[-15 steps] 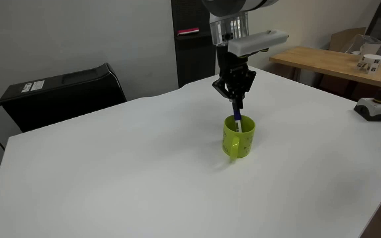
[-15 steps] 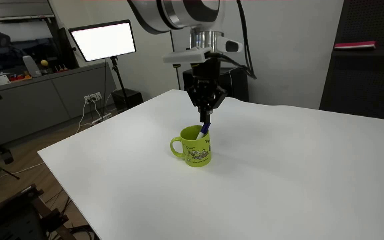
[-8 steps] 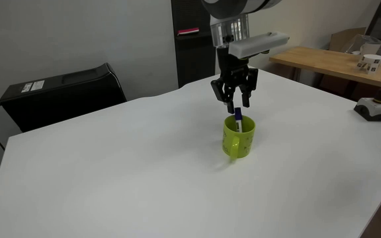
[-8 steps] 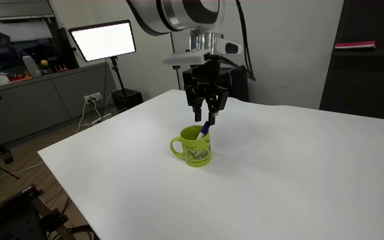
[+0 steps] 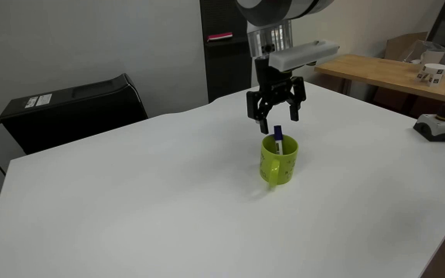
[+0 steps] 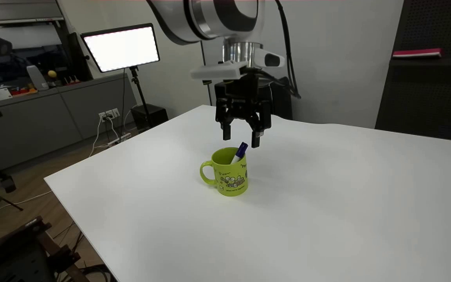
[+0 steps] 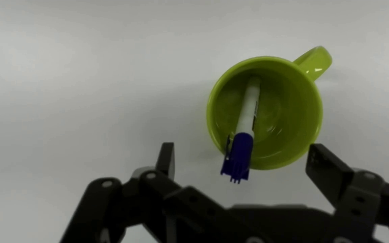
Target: Place the marker on the table
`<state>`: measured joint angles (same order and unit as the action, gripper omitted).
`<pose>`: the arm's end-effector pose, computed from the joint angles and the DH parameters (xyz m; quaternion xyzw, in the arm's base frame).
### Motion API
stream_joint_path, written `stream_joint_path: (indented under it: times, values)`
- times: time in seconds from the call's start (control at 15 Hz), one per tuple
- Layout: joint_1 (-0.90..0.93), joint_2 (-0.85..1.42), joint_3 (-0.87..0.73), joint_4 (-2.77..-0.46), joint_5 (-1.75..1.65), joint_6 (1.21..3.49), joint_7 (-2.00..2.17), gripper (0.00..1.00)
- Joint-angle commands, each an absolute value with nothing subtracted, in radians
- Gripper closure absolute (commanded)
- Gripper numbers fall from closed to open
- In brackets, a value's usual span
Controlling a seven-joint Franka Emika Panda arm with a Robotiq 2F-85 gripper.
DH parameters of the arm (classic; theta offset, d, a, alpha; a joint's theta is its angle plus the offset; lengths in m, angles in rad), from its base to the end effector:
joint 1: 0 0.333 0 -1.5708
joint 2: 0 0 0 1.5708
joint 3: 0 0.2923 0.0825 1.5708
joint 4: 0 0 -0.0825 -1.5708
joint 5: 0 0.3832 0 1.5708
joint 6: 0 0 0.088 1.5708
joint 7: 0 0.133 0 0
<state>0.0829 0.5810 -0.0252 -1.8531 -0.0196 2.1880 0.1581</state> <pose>0.5932 0.0330 0.1441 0.9915 -0.0420 -0.1204 0.0275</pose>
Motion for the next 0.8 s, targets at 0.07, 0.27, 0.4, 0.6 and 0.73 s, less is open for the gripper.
stream_joint_path:
  times: [0.07,0.27,0.4,0.6,0.73]
  values:
    - [0.07,0.578,-0.021,-1.865,-0.011,2.222,0.164,0.0]
    - [0.066,0.584,-0.021,-1.871,-0.009,2.235,0.162,0.0]
    - [0.065,0.588,-0.022,-1.874,-0.011,2.241,0.163,0.26]
    - [0.066,0.595,-0.024,-1.876,-0.013,2.237,0.166,0.47]
    - [0.067,0.6,-0.025,-1.876,-0.015,2.233,0.168,0.61]
